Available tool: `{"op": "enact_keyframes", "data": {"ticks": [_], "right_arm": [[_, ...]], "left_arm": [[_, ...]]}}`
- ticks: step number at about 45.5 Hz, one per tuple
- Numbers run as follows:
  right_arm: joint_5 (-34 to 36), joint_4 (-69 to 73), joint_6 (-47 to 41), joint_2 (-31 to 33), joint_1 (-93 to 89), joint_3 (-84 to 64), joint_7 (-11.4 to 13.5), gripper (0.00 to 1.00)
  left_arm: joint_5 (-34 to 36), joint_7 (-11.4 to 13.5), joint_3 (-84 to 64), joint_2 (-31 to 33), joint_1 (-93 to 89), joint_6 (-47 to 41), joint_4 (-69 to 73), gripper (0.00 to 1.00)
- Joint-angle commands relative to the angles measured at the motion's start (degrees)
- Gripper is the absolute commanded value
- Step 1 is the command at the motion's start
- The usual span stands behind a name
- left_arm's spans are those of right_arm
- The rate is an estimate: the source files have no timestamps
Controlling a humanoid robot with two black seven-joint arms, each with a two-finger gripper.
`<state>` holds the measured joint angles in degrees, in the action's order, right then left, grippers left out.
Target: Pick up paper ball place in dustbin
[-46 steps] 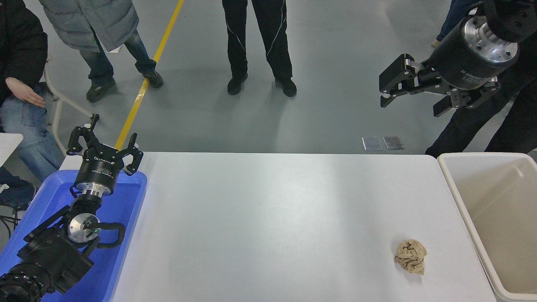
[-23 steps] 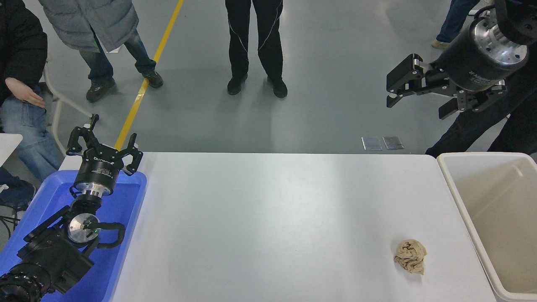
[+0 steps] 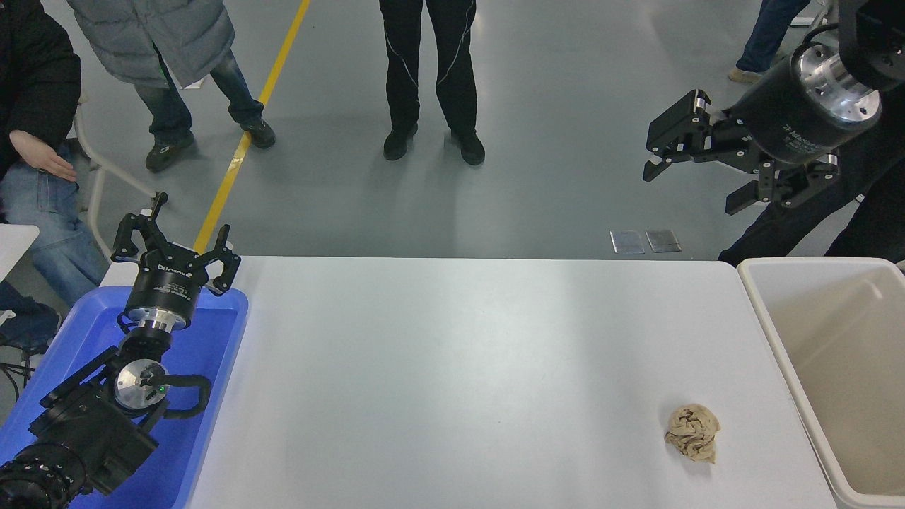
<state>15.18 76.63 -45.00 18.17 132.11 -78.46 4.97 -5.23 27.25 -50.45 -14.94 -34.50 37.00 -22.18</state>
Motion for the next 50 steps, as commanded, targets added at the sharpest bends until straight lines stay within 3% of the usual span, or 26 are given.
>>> {"op": "enact_keyframes", "data": {"ticks": [1,4,12,19,30,38,50], "right_arm": [[-10.3,-0.5,0.0,-0.3,-11.3,3.6,0.4,1.0],[-14.5,-0.5,0.0,-0.4,-14.5,5.3,0.4,1.0],[-17.3,-0.5,0.1,-0.8,-22.2,8.3,0.4,1.0],[-21.1,-0.3,12.6,-1.6,-27.5,8.6,0.3,1.0],[-21.9,-0.5,22.7,-1.6,-32.5,11.3,0.3,1.0],[-25.8,-0.9,25.7,-3.8,-37.8,11.3,0.4,1.0],[-26.2,-3.6,28.6,-4.5,-44.4,11.5,0.4,0.98]], "left_arm": [[0.0,0.0,0.0,0.0,0.0,0.0,0.0,0.98],[0.0,0.0,0.0,0.0,0.0,0.0,0.0,0.98],[0.0,0.0,0.0,0.0,0.0,0.0,0.0,0.98],[0.0,0.0,0.0,0.0,0.0,0.0,0.0,0.98],[0.0,0.0,0.0,0.0,0.0,0.0,0.0,0.98],[0.0,0.0,0.0,0.0,0.0,0.0,-0.1,0.98],[0.0,0.0,-0.1,0.0,0.0,0.0,-0.1,0.98]]}}
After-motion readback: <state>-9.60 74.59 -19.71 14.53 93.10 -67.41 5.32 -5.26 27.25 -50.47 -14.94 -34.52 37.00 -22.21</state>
